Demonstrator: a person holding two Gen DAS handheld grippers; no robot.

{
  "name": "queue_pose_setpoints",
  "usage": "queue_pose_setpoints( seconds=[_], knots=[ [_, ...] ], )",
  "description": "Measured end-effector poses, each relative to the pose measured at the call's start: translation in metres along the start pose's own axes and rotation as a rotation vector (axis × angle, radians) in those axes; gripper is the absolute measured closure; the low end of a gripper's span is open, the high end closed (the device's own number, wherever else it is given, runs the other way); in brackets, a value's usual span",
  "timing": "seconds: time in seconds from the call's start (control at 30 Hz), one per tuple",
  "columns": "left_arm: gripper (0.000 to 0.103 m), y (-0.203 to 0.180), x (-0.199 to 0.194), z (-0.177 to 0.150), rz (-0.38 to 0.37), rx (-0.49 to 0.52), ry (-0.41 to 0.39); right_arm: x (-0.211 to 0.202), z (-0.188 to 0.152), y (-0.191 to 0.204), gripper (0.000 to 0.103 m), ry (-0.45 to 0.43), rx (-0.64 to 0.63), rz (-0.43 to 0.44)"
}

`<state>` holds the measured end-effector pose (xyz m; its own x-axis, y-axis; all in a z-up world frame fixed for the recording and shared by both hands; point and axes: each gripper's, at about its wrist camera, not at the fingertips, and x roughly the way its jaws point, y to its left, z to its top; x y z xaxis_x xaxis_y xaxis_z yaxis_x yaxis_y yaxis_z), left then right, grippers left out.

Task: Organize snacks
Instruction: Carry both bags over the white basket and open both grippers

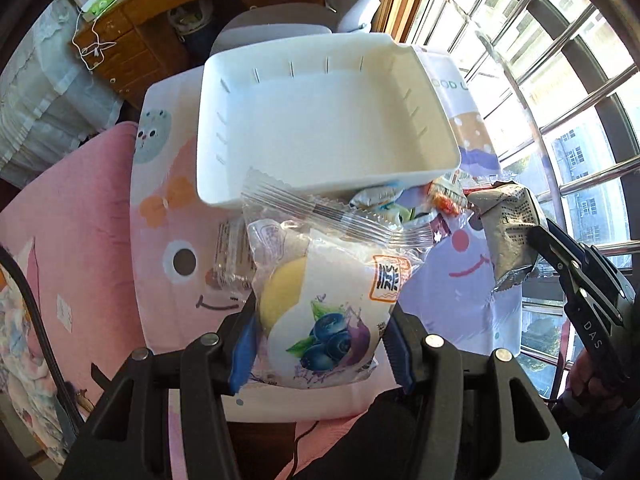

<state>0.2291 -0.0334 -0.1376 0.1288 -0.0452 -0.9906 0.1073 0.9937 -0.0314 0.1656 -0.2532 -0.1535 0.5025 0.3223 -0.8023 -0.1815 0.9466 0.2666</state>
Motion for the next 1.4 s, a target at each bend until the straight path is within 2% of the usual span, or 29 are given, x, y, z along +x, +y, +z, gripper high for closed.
queue_pose_setpoints(
  seconds=[0.17, 0.33, 0.43, 0.77, 0.8, 0.87, 0.9, 1.03, 1.1, 1.4],
  knots=[
    [0.049, 0.014, -0.004, 0.031, 0.001, 0.021, -0.073, 0.002, 0.028, 0.009, 0.084, -0.086, -0.007, -0.01],
    [0.049, 0.029, 0.004, 0.056, -0.03, 0.016, -0.129, 0.016, 0.054, 0.017, 0.084, -0.146, -0.014, -0.021],
    [0.049, 0.038, 0.011, 0.069, -0.057, 0.007, -0.178, 0.031, 0.067, 0.021, 0.084, -0.152, -0.025, -0.032],
    [0.049, 0.055, 0.047, 0.101, -0.11, -0.015, -0.216, 0.075, 0.087, 0.031, 0.083, -0.121, -0.023, -0.028],
    [0.048, 0.056, 0.049, 0.102, -0.111, -0.026, -0.22, 0.077, 0.088, 0.03, 0.083, -0.12, -0.013, -0.022],
    [0.034, 0.057, 0.053, 0.106, -0.123, -0.043, -0.215, 0.085, 0.092, 0.024, 0.081, -0.087, 0.056, 0.017],
    [0.021, 0.058, 0.054, 0.106, -0.129, -0.048, -0.209, 0.089, 0.093, 0.019, 0.081, -0.07, 0.1, 0.043],
    [0.02, 0.056, 0.054, 0.105, -0.136, -0.048, -0.208, 0.092, 0.091, 0.014, 0.078, -0.046, 0.141, 0.038],
    [0.02, 0.055, 0.052, 0.103, -0.137, -0.051, -0.208, 0.09, 0.09, 0.012, 0.07, -0.044, 0.158, 0.041],
    [0.02, 0.043, 0.029, 0.078, -0.108, -0.071, -0.23, 0.071, 0.078, 0.009, 0.056, -0.045, 0.157, 0.034]
  ],
)
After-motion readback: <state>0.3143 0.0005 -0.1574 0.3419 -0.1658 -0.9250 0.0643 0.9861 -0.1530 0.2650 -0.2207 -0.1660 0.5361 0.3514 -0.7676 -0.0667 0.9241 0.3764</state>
